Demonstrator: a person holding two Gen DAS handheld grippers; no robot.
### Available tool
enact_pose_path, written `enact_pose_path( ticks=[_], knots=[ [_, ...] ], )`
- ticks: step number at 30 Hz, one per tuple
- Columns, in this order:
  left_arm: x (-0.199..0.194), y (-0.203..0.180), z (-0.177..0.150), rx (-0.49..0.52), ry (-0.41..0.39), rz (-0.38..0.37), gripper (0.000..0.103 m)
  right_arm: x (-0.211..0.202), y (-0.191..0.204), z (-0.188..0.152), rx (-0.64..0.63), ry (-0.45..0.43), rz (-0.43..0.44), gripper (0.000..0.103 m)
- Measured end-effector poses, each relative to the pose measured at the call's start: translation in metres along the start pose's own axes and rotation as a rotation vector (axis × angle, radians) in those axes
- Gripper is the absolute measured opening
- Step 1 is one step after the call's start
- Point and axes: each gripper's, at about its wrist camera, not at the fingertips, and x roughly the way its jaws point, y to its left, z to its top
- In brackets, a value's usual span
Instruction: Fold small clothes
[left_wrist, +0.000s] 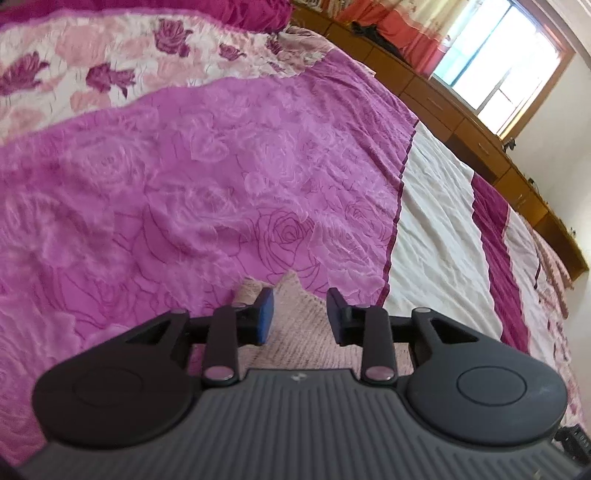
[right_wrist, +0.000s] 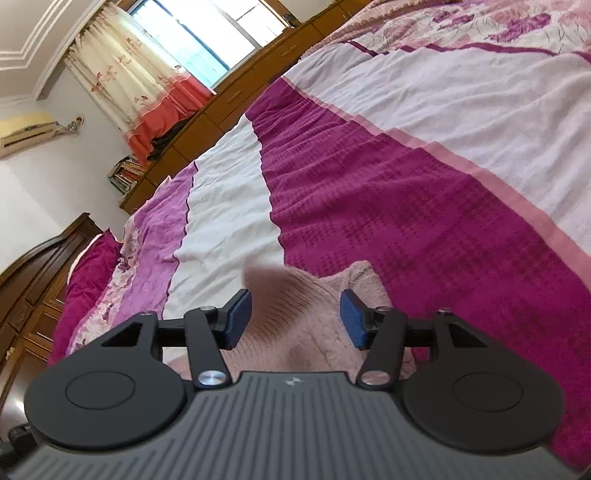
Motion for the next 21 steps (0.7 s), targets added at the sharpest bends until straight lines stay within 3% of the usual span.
enact_pose_path(
  ticks=[18,21],
  knots=[
    [-0.028,-0.002,-0.037,0.222,0.102,0.100,0.034,-0.050,-0.001,-0.033,-0.119,0.035,-0.043,0.066],
    [-0.035,-0.005,-0.042,0.254,0.112,0.107,0.042,-0.060,-0.003,-0.037,-0.132,0.031,-0.043,0.071]
  ],
)
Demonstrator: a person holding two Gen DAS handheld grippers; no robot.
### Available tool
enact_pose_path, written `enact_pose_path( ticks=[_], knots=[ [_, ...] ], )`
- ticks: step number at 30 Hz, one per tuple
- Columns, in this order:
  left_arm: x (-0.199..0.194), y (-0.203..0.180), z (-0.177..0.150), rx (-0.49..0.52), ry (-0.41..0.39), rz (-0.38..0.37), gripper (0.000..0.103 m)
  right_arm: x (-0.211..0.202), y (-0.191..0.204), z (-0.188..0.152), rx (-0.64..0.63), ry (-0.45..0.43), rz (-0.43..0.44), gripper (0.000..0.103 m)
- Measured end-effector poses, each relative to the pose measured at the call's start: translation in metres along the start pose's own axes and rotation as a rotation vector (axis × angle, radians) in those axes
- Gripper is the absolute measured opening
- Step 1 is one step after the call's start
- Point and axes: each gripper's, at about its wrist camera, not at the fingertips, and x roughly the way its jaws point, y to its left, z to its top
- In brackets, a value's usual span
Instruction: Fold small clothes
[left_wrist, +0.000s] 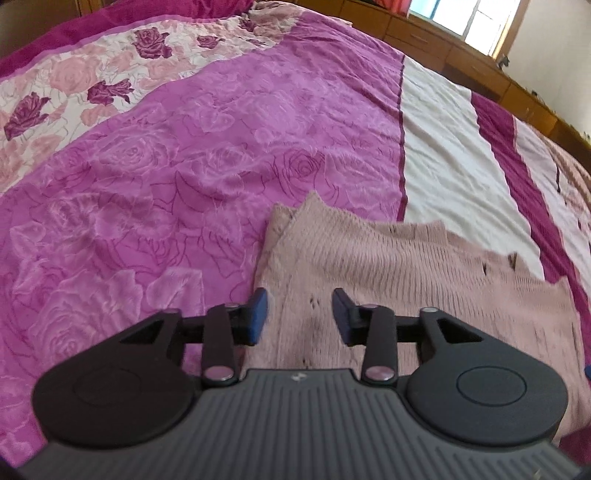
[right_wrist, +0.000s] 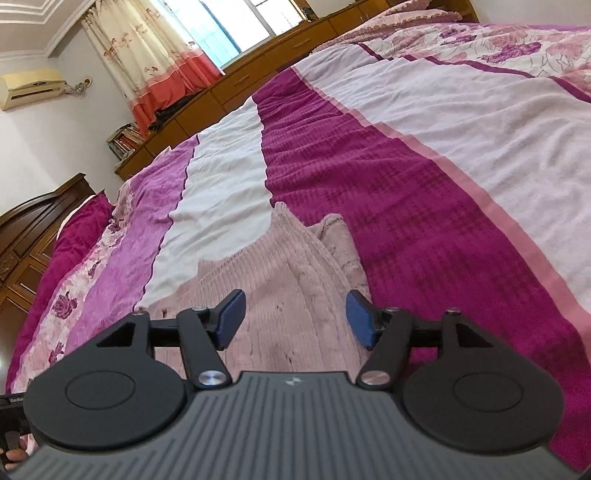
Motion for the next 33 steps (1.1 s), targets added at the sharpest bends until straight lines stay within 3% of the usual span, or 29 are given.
enact_pose_path(
  ticks=[5,20,33],
  knots=[
    [-0.012,-0.004,-0.013,0.036,0.006,0.017,0.053,-0.016,-0.003,-0.008,-0.016,-0.013,-0.018,0.076],
    [-0.045,-0.004,-0.049,0.047,0.040,0.071,0.054,-0.036,-0.023,-0.025,0.016,-0.007,-0.036,0.077],
    [-0.054,-0.006,-0.077,0.023,0.090,0.069,0.054,-0.030,-0.044,-0.036,0.032,0.025,0.026,0.077]
  ],
)
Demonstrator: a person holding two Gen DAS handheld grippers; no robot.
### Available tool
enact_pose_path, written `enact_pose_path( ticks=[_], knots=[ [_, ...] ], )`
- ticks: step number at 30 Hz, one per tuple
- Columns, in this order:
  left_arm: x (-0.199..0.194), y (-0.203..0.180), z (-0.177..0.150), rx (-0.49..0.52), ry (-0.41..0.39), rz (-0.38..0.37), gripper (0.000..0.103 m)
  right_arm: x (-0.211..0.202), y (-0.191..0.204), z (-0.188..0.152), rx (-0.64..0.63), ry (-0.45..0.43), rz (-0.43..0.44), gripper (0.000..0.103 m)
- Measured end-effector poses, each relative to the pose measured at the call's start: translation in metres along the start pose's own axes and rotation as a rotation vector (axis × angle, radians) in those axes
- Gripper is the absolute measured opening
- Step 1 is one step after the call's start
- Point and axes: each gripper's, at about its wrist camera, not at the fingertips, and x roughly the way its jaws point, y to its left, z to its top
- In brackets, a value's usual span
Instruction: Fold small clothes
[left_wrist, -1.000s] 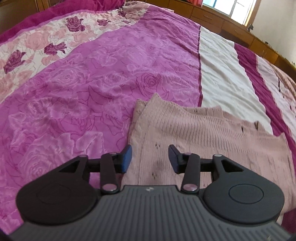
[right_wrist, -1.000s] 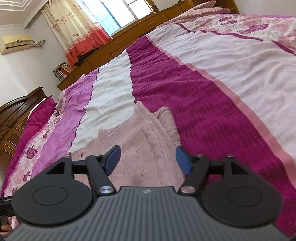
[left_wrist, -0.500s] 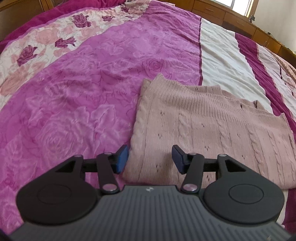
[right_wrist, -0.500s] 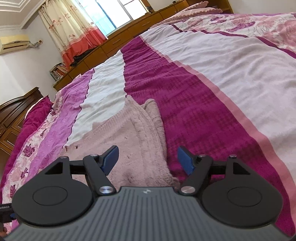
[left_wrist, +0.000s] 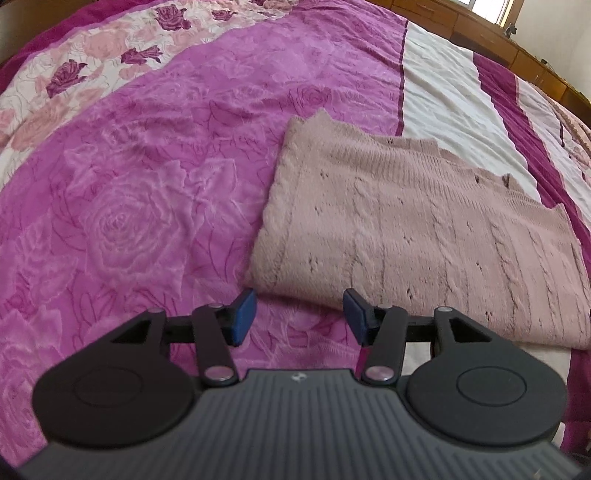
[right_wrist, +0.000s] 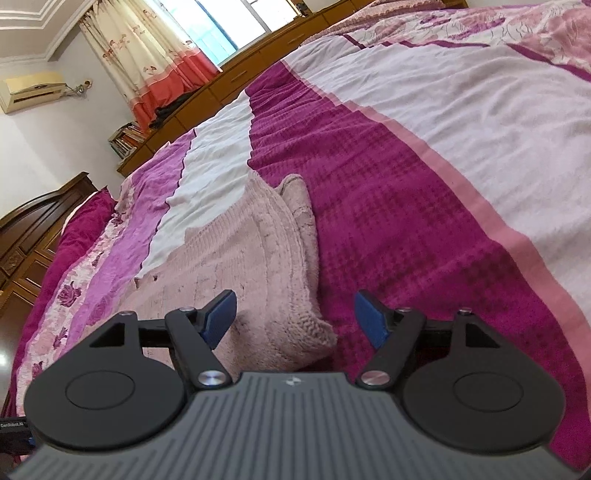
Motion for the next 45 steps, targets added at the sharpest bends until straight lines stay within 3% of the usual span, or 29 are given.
enact_pose_path(
  ticks=[15,20,27,38,45],
  knots=[
    [0.003,-0.008,-0.009,0.025,0.018,0.008,0.054,0.008,-0.005,0.002,0.019,0.042,0.071,0.092],
    [0.004,-0.012,-0.011,0.038,0.025,0.011,0.054,0.007,-0.017,0.005,0.110,0.044,0.123,0.093],
    [0.006,-0.017,-0.012,0.058,0.033,0.015,0.054,0.008,-0.010,0.004,0.054,0.051,0.125,0.096],
    [0.009,-0.023,-0.013,0.075,0.044,0.045,0.054,0.026,-0.006,0.014,0.075,0.087,0.209,0.096],
    [0.011,-0.026,-0.015,0.096,0.047,0.060,0.054,0.039,0.004,0.016,0.064,0.094,0.213,0.095]
  ],
)
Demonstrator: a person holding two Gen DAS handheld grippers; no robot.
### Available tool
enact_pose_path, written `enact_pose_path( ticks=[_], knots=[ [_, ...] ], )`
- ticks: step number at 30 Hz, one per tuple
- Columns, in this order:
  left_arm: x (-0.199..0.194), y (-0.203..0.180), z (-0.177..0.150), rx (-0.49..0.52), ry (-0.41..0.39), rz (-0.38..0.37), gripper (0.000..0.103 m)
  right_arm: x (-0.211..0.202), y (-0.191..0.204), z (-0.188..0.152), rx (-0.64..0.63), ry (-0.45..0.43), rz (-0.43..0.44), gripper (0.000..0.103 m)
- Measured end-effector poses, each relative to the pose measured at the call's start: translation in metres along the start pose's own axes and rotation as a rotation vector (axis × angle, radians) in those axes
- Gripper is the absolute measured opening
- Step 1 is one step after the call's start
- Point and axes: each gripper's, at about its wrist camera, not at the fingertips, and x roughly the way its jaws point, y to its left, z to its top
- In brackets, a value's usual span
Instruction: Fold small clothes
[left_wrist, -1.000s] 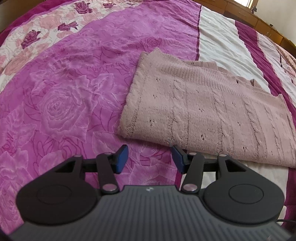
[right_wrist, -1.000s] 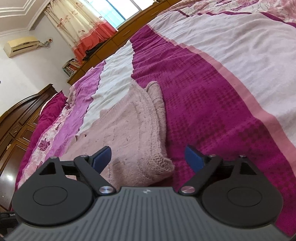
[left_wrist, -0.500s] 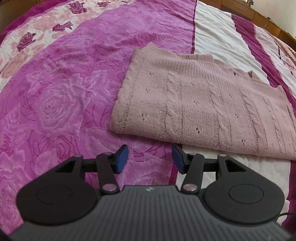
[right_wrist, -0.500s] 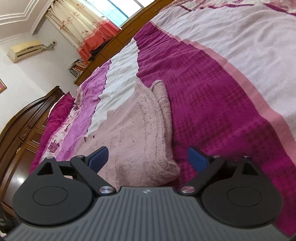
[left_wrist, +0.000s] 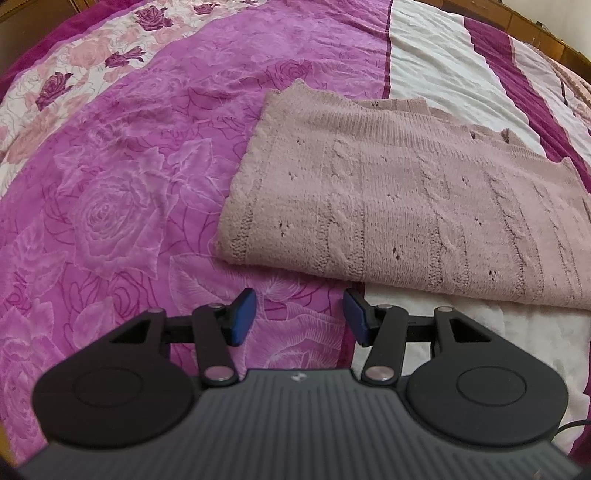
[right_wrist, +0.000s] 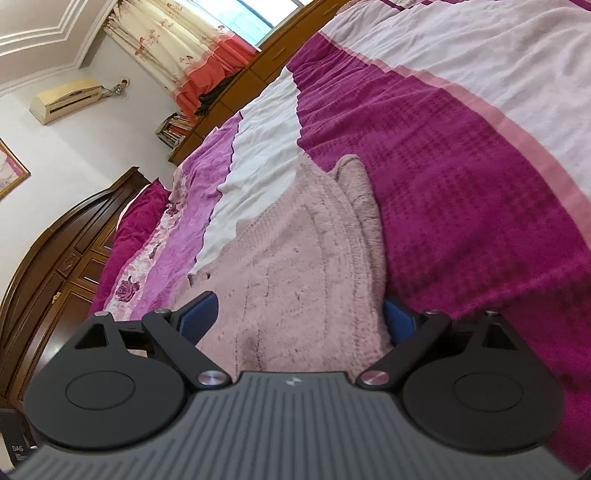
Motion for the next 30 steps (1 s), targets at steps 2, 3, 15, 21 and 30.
enact_pose_path(
  ticks=[2,3,15,21,30],
  knots=[
    [0.000,0.000,0.000,0.002,0.000,0.001,0.054,0.002,0.001,0.000,-0.002,-0.003,-0.001,0.093],
    [0.000,0.000,0.000,0.002,0.000,0.001,0.054,0.003,0.001,-0.001,0.002,-0.006,-0.003,0.092],
    [0.002,-0.002,0.000,0.022,0.001,0.010,0.054,0.002,-0.024,0.000,0.178,-0.047,0.051,0.027],
    [0.000,0.000,0.001,0.021,-0.004,0.015,0.054,-0.001,-0.018,0.003,0.177,-0.079,0.091,0.022],
    [-0.006,0.009,0.007,0.011,-0.024,0.017,0.054,-0.004,0.012,0.012,0.114,-0.098,0.129,0.022]
  ],
)
